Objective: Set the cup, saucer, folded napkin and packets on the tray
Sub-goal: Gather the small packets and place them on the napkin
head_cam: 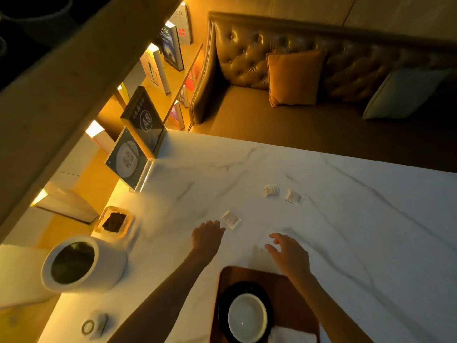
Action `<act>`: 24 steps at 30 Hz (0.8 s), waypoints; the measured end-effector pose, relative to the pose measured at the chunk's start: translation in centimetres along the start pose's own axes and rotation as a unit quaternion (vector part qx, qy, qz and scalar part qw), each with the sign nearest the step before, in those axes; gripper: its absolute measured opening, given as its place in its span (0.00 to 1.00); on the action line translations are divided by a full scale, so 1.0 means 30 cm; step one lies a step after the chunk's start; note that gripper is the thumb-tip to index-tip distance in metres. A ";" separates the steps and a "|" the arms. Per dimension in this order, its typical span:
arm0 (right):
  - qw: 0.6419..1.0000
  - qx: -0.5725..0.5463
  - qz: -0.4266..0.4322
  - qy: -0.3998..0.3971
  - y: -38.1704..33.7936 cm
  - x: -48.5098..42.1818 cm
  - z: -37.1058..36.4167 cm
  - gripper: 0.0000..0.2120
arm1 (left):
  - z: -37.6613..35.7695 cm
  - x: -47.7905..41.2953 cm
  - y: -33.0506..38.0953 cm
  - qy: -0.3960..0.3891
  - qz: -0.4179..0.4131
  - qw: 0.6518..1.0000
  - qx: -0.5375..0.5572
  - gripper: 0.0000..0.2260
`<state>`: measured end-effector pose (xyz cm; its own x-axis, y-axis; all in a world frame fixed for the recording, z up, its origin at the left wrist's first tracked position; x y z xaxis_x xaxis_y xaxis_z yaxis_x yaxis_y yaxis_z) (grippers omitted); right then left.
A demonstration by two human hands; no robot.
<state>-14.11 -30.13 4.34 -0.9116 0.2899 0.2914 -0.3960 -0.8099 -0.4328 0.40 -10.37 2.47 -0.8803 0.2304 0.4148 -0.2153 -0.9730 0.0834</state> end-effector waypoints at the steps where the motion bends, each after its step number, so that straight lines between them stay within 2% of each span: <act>1: 1.000 -0.009 -0.006 0.010 -0.032 -0.060 -0.021 0.16 | 0.000 -0.055 -0.002 0.005 -0.006 1.000 0.003 0.15; 6: 0.998 -0.023 -0.045 0.047 -0.132 -0.290 -0.131 0.11 | -0.039 -0.261 0.035 -0.001 -0.028 0.998 0.050 0.11; 10: 0.994 -0.037 -0.082 0.061 -0.174 -0.397 -0.226 0.13 | -0.105 -0.339 0.075 -0.012 -0.043 0.995 0.094 0.13; 19: 0.986 -0.053 -0.121 0.102 -0.191 -0.440 -0.336 0.17 | -0.224 -0.373 0.074 -0.010 -0.074 0.992 0.098 0.15; 22: 0.986 -0.069 -0.116 0.102 -0.182 -0.446 -0.340 0.15 | -0.220 -0.383 0.081 -0.023 -0.076 0.991 0.107 0.11; 24: 0.985 -0.105 -0.097 0.098 -0.159 -0.447 -0.341 0.11 | -0.207 -0.397 0.094 -0.050 -0.081 0.987 0.127 0.07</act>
<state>-1.12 -24.93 -6.23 -0.8120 0.5383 0.2255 -0.5606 -0.6118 -0.5581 7.66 -15.76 -7.87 -0.7936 0.3932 0.4643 -0.2254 -0.8988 0.3759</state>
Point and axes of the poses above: each hand's wrist, its own x-axis away from the middle knuckle, its own z-axis out of the back of the hand, y = z × x, the point moved 1 cm from there along -x, towards the middle knuckle, and after that the axes turned 11 degrees about z, right-handed, at the moved point
